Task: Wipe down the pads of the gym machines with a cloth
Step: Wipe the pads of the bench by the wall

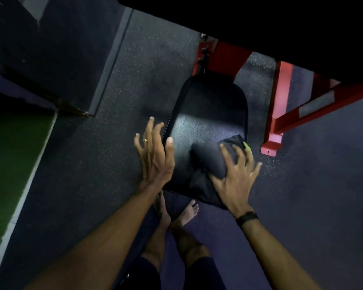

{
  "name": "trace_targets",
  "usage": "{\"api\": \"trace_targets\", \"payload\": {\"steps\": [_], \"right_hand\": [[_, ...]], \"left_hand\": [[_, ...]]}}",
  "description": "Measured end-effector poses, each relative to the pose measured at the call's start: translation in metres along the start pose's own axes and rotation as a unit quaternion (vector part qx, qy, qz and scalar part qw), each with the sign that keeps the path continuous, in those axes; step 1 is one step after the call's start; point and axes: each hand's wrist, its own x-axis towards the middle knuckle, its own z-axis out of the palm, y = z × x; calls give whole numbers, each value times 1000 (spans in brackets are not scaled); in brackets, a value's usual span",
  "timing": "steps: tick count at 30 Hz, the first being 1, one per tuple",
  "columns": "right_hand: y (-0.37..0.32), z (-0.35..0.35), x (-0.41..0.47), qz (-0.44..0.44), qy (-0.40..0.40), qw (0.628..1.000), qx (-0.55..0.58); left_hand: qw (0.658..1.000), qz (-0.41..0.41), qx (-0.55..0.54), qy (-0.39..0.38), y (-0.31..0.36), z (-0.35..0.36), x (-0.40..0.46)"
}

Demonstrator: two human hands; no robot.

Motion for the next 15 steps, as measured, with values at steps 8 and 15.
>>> {"api": "trace_targets", "payload": {"steps": [8,15], "right_hand": [[-3,12,191,145,54,985,80],[4,14,188,133,73,987,63]], "left_hand": [[998,9,44,-32,3,36,16],[997,17,66,-48,-1,38,18]]}}
